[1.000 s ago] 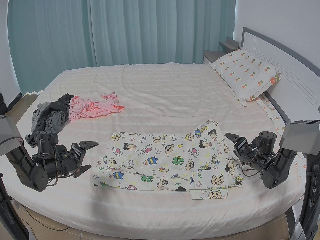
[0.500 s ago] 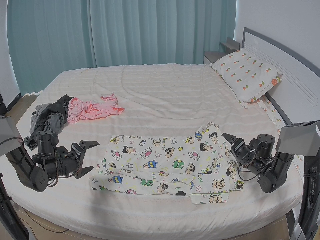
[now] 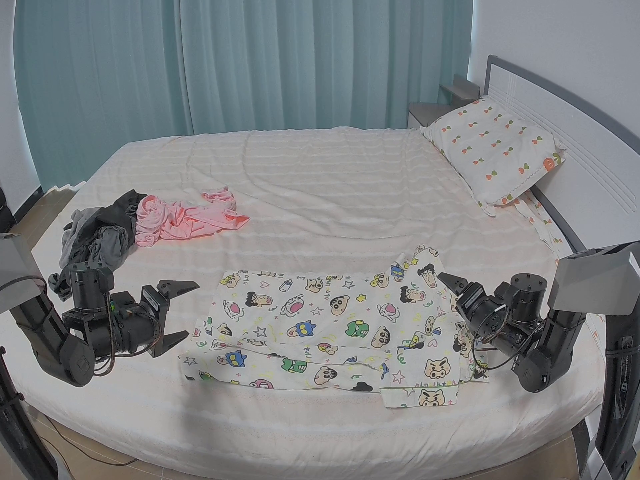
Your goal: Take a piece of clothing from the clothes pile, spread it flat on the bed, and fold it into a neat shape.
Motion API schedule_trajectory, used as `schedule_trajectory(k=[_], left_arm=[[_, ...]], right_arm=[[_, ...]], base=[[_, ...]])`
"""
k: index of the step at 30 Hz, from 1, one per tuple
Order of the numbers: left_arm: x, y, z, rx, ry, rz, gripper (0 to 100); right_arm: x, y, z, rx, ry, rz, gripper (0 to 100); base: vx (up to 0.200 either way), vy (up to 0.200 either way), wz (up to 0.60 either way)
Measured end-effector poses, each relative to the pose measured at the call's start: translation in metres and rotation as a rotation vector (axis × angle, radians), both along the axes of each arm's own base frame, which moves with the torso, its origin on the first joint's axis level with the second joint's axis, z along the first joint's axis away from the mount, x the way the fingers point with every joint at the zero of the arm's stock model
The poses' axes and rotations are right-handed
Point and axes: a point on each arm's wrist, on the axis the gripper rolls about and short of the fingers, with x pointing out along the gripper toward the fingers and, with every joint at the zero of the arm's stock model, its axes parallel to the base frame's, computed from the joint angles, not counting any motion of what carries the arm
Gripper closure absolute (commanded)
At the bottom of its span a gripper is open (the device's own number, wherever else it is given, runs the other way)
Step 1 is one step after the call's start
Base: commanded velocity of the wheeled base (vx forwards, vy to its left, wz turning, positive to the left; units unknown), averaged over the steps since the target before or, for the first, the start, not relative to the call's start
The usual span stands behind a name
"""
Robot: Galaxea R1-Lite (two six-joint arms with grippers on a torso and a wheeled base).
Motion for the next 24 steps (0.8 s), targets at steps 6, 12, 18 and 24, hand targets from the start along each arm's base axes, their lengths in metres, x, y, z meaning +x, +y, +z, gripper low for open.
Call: schedule_trajectory(k=[6, 12, 18, 24], left_arm=[[0.000, 0.000, -0.002, 0.000, 0.006, -0.003, 0], [0.000, 0.001, -0.003, 0.002, 0.009, -0.001, 0], [0.000, 0.000, -0.004, 0.002, 0.013, -0.002, 0], [0.000, 0.000, -0.005, 0.003, 0.015, -0.002, 0]], right_arm=[[-0.001, 0.000, 0.000, -0.001, 0.003, 0.000, 0], [-0.002, 0.001, 0.002, 0.000, -0.002, 0.003, 0], [-0.011, 0.013, 0.008, 0.001, -0.005, 0.044, 0], [-0.030, 0.042, 0.007, -0.007, 0.020, 0.156, 0]], base=[[0.000, 0.200, 0.00], [0.000, 0.200, 0.00], [0.000, 0.100, 0.00], [0.000, 0.000, 0.00]])
